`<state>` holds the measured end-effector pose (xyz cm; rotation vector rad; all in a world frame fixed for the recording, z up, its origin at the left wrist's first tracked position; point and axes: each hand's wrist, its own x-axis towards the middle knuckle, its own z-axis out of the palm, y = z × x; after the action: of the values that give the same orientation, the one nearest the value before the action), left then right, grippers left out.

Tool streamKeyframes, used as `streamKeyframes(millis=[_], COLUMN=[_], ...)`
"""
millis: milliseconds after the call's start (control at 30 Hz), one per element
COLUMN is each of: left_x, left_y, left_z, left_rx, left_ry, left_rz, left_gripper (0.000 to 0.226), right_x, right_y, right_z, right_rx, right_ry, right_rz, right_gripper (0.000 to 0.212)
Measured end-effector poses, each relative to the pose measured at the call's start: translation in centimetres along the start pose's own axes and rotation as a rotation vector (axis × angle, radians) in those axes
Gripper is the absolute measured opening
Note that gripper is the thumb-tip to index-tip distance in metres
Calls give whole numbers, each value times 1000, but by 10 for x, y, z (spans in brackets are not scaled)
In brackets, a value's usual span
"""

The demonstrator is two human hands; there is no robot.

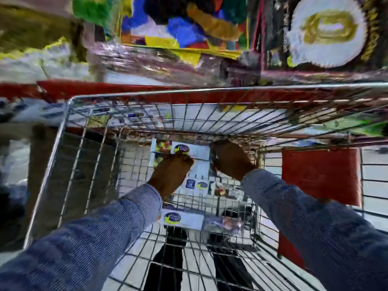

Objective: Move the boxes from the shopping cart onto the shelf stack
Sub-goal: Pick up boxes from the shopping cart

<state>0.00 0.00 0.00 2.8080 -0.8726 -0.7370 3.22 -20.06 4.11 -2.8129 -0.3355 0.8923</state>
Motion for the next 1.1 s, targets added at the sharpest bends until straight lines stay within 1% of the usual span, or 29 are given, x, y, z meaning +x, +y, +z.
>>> streamKeyframes(millis=[67,133,167,233,300,367,467,600,667,700,767,833,933,1000,1033,1100], left_x=[2,1,1,1,1,3,3,4,-1,-6,-16,-32,-63,-83,-90,-112], left_y=[-2,-3,-3,-3,-2,3,10,16,18,19,20,23,34,43,45,58], left_z=[-3,-5,-5,-5,-7,-11,-11,-13,-21,-28,-42,-72,-129,-170,-178,-223], left_rx=[49,115,141,190,197,219,277,314,300,291,260,212,166,187,162,127], left_ry=[-9,19,14,2,-8,-39,-56,-47,-59,-62,-47,9,33,92,100,139], left_rz=[-1,22,26,25,29,29,42,38,27,24,22,29,28,20,21,25], left_gripper=[44,47,50,55,58,58,50,41,41,43,46,49,57,63,63,57], right_x=[8,14,18,21,23,28,31,27,19,14,2,-18,-54,-74,-79,-107], right_y=[3,3,3,0,0,3,3,3,3,5,4,1,-7,-13,-17,-25], right_z=[8,12,15,11,10,14,18,10,3,-1,-14,-41,-91,-129,-138,-180], right_rx=[18,-30,-64,-101,-134,-143,-153,-148,-151,-136,-123,-145,-178,-226,-244,-288], right_ry=[11,-27,-5,22,8,-14,-60,-72,-36,8,24,58,123,176,173,197], right_rz=[-56,-100,-130,-156,-177,-184,-177,-168,-215,-259,-282,-277,-288,-329,-339,-348], right_gripper=[33,43,46,48,51,57,64,65,61,56,49,52,53,52,53,54])
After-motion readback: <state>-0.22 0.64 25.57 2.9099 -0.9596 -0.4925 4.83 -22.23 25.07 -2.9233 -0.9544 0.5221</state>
